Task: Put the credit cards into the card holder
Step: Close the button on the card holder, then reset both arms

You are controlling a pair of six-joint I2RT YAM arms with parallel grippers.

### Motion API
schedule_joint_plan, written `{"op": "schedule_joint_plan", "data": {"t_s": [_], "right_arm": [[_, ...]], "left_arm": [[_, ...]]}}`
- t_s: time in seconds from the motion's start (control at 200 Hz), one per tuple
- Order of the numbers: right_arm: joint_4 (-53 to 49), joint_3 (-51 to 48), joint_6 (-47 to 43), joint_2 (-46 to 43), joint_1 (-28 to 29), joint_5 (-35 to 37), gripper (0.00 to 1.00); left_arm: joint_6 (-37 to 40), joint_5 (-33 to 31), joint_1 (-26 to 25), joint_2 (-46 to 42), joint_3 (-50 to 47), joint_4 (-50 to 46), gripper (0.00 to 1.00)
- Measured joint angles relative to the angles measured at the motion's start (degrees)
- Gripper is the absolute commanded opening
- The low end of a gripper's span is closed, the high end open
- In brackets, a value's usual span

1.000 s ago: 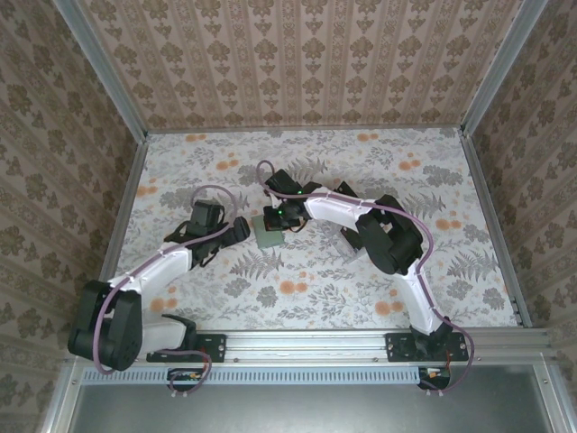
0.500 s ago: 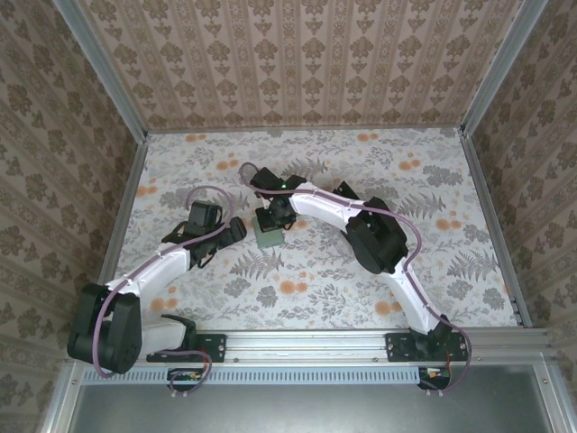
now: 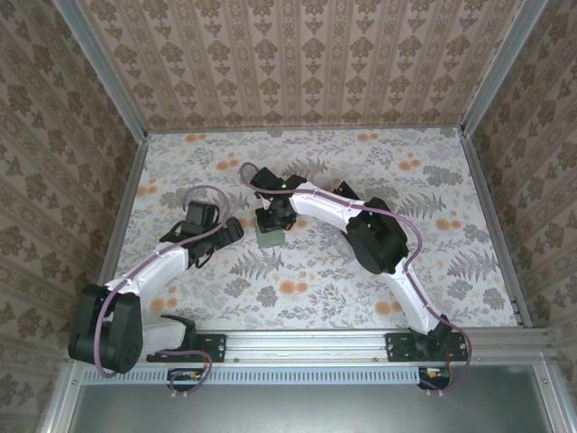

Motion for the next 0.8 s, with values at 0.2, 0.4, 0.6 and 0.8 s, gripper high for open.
{"op": "schedule_joint_plan", "data": {"t_s": [0.2,0.4,0.6,0.8], "right_arm": [[0.2,3.3,1.7,0.1,-0.8,-5.6,0.45],[5.2,3.0,4.4,-4.3,-2.7,-11.0,0.57],[11.9,-9.0,4.7,-21.4,-8.0,-11.5,0.75],[15.8,-23.5,3.7,-38.1,-17.7,-9.6,0.81]], "left_arm": [[0.0,-0.4,1.2,-1.0,2.4,-2.6,1.0],[1.0,-1.2,2.4,-2.3,5.0,-5.2,1.0],[4.3,-1.6,4.3,-2.2,8.7,-8.0,1.0],[9.9,-4.3,7.2,-1.3,15.0,-8.9,1.0]]}}
